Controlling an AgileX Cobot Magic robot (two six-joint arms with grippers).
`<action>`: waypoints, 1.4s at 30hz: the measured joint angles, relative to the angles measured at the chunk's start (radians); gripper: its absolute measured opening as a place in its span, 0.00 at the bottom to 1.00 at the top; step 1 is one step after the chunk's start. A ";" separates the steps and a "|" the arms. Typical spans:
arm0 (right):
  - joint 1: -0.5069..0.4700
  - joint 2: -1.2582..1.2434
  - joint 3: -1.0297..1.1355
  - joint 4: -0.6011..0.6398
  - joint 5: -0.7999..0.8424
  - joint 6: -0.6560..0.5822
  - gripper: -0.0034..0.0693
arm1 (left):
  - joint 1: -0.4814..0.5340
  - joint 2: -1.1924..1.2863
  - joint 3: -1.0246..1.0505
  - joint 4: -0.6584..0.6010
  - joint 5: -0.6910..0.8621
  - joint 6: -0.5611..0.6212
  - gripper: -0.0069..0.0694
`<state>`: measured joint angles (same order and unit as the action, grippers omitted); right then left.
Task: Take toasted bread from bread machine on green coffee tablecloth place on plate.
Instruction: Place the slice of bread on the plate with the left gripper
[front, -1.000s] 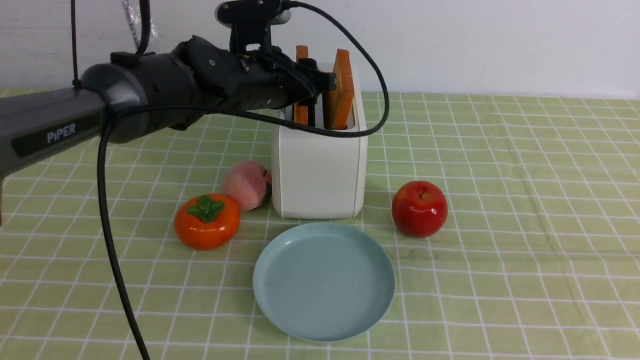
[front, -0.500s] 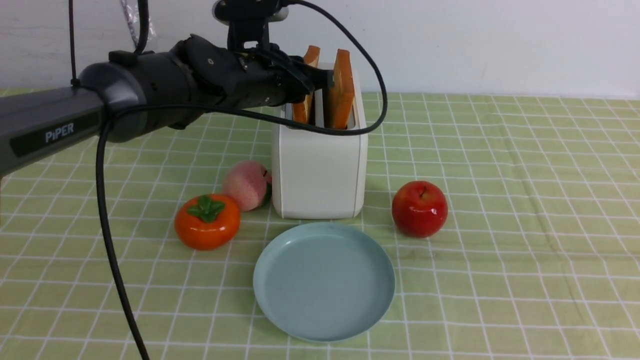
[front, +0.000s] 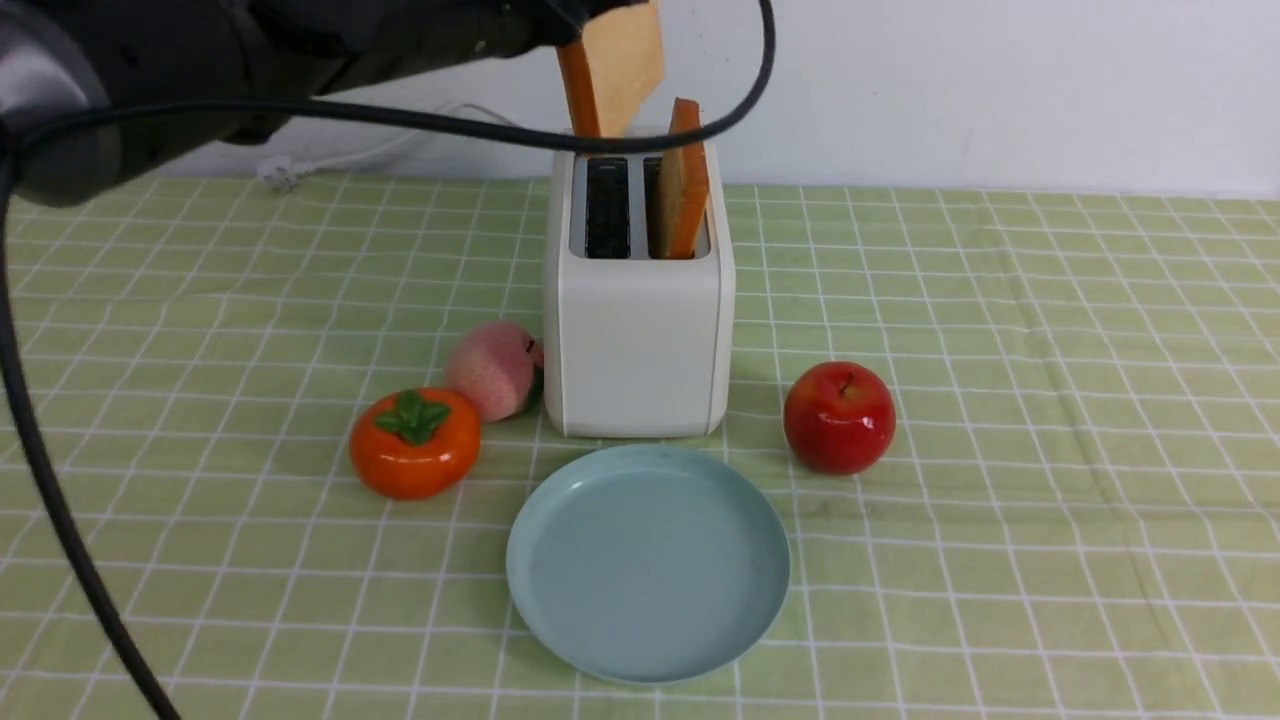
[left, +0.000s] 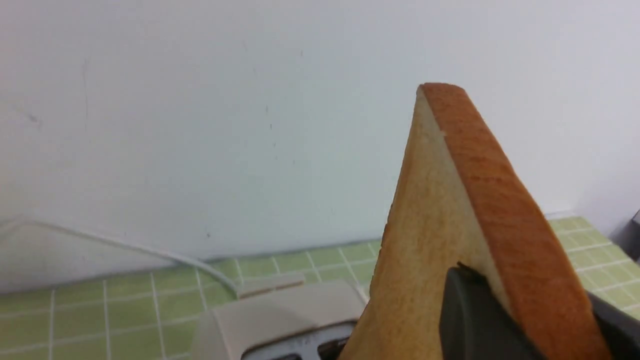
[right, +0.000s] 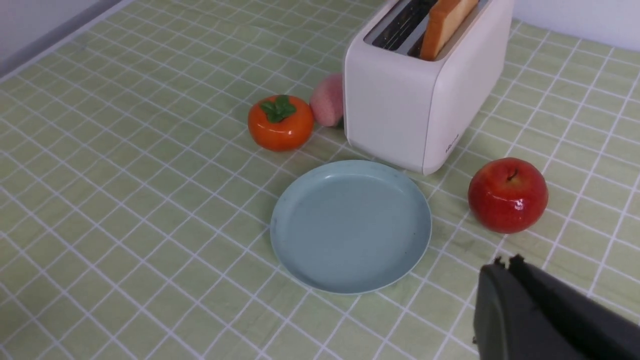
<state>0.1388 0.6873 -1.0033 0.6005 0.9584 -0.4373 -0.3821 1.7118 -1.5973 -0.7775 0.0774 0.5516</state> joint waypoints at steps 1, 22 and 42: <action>0.000 0.000 -0.004 0.000 0.000 0.000 0.04 | 0.000 -0.032 0.000 0.003 0.010 0.011 0.24; 0.000 -0.116 -0.065 0.009 0.203 0.003 0.05 | 0.000 -0.395 0.423 0.039 0.691 -0.246 0.24; 0.000 -0.145 0.032 -0.064 0.232 0.103 0.05 | -0.001 -0.089 0.588 -0.451 0.488 0.108 0.24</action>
<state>0.1388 0.5428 -0.9709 0.5361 1.1906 -0.3345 -0.3830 1.6232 -1.0092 -1.2282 0.5655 0.6592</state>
